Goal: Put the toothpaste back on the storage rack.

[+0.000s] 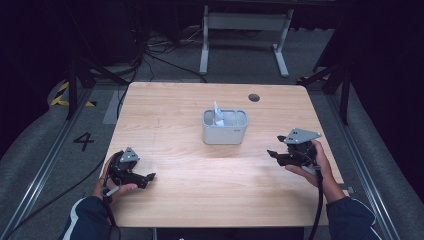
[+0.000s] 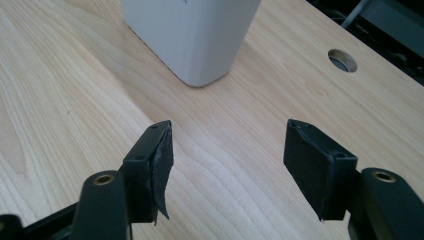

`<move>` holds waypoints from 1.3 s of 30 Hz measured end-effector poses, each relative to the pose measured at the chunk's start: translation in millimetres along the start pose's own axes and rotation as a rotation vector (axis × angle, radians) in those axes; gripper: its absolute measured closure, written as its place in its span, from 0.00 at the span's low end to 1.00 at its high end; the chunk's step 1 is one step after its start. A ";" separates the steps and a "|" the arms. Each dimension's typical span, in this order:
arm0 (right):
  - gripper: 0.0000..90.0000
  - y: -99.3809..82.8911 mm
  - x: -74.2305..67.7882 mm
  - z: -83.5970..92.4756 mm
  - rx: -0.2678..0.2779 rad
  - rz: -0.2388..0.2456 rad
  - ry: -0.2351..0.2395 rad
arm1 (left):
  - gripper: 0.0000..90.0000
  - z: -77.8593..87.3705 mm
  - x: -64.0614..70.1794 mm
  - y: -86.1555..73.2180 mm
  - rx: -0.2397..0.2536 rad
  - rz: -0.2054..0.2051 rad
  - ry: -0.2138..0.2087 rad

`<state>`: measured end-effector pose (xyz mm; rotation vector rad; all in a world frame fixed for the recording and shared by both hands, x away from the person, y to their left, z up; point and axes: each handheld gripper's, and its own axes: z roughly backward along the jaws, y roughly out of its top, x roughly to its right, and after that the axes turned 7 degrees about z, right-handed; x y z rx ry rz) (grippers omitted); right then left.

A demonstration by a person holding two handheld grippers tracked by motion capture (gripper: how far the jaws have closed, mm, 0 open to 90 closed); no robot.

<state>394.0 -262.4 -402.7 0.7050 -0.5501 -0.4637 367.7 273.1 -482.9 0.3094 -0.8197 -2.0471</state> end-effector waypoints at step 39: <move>0.23 -124.3 11.8 7.5 -0.097 -0.337 -0.040 | 0.01 -0.2 0.2 0.0 0.000 0.002 -0.001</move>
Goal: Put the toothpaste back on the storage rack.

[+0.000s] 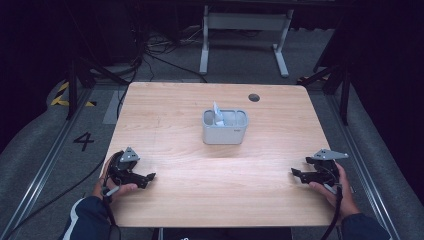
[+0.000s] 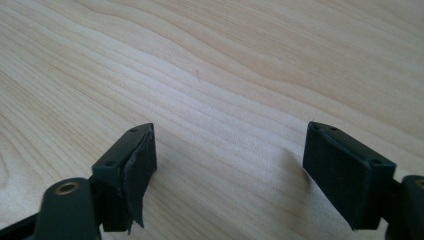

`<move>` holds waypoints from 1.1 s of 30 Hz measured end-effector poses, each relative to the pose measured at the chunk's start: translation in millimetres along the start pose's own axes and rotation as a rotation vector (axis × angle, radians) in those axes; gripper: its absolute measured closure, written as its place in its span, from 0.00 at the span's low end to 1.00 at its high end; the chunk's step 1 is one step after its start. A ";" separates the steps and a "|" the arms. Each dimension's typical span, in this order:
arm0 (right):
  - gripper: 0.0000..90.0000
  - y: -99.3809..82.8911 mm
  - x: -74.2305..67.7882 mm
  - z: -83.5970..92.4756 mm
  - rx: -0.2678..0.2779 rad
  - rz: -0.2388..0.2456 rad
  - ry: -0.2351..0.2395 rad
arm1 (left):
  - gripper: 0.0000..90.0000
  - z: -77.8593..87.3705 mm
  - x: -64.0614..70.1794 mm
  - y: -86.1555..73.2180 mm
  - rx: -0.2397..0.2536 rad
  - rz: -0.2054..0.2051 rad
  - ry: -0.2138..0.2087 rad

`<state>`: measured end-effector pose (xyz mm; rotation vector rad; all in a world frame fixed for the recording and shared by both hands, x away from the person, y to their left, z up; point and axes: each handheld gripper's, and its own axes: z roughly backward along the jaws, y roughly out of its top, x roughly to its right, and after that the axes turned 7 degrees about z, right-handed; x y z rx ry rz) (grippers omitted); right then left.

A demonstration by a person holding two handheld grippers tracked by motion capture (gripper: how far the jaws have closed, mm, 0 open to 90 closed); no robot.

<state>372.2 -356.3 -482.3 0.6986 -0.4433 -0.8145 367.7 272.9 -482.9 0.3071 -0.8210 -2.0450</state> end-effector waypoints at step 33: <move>0.17 -2.9 3.4 -3.7 0.027 -0.004 0.011 | 0.00 -0.1 1.1 -0.3 0.005 0.005 0.016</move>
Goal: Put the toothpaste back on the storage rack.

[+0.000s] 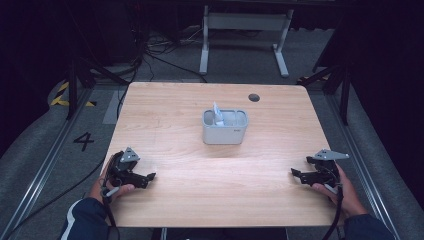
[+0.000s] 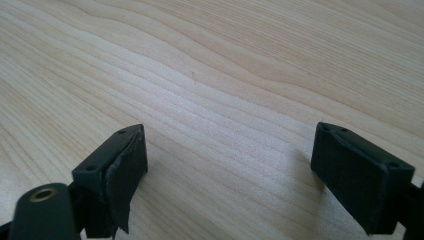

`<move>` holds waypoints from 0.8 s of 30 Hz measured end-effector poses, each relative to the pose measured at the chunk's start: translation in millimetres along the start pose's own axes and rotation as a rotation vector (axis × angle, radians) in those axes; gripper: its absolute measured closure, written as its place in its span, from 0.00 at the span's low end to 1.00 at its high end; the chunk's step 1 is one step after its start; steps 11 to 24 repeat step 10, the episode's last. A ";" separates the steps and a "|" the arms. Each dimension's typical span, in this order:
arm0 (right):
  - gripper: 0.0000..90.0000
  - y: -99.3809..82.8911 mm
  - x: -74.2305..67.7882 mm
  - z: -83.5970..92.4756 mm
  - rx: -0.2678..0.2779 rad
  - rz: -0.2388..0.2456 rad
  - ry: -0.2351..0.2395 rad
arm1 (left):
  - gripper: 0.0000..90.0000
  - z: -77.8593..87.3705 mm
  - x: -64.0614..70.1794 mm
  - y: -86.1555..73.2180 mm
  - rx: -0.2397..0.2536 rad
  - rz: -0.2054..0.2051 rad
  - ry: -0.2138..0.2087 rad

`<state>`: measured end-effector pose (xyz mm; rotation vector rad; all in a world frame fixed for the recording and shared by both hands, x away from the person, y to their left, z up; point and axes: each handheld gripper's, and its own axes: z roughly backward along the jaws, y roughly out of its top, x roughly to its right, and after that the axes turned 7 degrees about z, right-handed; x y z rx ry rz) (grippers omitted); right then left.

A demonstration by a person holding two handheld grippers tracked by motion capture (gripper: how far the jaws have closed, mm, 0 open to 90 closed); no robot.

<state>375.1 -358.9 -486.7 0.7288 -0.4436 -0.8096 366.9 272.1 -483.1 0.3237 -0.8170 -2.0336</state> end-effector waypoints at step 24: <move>0.16 0.0 0.1 -0.1 -0.001 -0.001 -0.002 | 0.00 -0.2 0.1 0.2 0.000 0.002 0.000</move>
